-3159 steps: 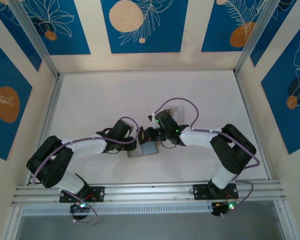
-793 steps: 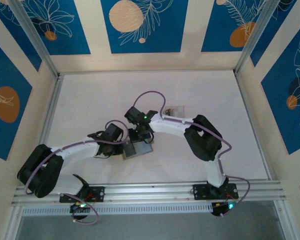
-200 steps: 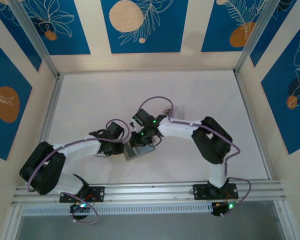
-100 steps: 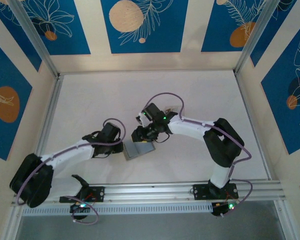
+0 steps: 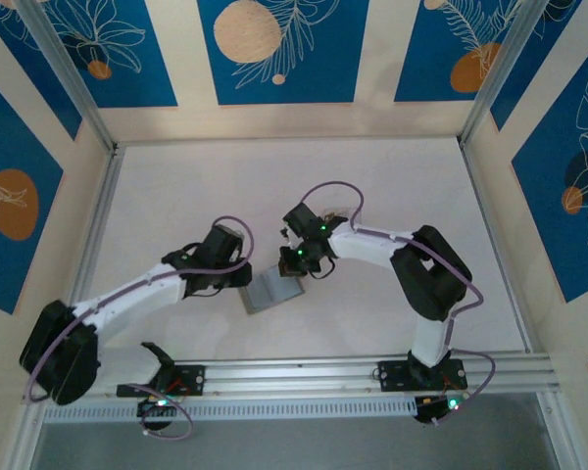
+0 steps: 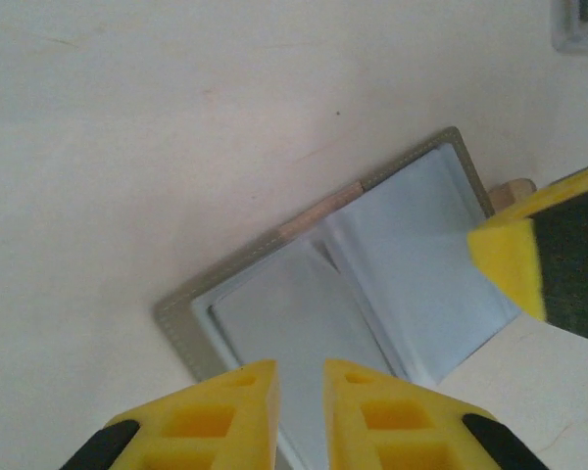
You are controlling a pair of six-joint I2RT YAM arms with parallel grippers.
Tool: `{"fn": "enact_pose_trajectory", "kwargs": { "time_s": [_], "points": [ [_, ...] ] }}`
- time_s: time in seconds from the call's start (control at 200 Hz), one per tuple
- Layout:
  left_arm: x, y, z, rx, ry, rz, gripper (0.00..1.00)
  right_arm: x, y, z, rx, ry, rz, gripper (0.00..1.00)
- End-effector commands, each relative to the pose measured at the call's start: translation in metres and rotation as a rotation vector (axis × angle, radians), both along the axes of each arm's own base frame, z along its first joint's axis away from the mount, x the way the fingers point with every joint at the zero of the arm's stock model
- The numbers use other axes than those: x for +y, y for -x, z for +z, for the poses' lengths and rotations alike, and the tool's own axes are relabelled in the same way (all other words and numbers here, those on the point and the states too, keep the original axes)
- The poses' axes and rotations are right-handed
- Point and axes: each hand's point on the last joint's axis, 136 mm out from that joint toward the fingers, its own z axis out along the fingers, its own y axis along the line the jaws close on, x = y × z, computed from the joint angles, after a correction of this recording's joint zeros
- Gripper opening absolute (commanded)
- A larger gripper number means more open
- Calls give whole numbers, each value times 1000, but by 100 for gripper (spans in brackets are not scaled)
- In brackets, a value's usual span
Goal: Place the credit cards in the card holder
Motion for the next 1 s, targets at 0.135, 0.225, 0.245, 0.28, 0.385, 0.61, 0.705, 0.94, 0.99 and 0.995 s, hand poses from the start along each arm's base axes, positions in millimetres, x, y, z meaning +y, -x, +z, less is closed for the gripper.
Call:
{"fn": "enact_pose_trajectory", "kwargs": {
  "time_s": [0.135, 0.225, 0.245, 0.28, 0.385, 0.61, 0.705, 0.94, 0.99, 0.995],
  "points": [
    [-16, 2, -31, 60, -33, -60, 18, -27, -8, -24, 16, 161, -79, 4],
    [-14, 4, -43, 86, -68, -69, 19, -42, -5, -32, 44, 194, -130, 3],
    [-14, 4, -46, 90, -73, -72, 19, -45, -3, -34, 52, 198, -141, 3],
    [-13, 4, -51, 96, -85, -76, 18, -50, -1, -36, 60, 203, -157, 3],
    [-13, 6, -64, 120, -118, -86, 18, -60, 7, -38, 56, 206, -199, 3],
    [-12, 11, -76, 137, -150, -71, 18, -61, 8, -21, 6, 136, -217, 6],
    [-16, 9, -74, 133, -145, -81, 18, -58, -1, 3, -40, 110, -195, 11],
    [-30, 4, -67, 123, -141, -120, 18, -98, -39, 77, -191, 163, -271, 29],
    [-30, 5, -68, 124, -137, -121, 18, -113, -50, 86, -215, 193, -304, 29],
    [-30, 5, -68, 125, -138, -121, 18, -114, -51, 87, -218, 195, -305, 29]
  ]
}}
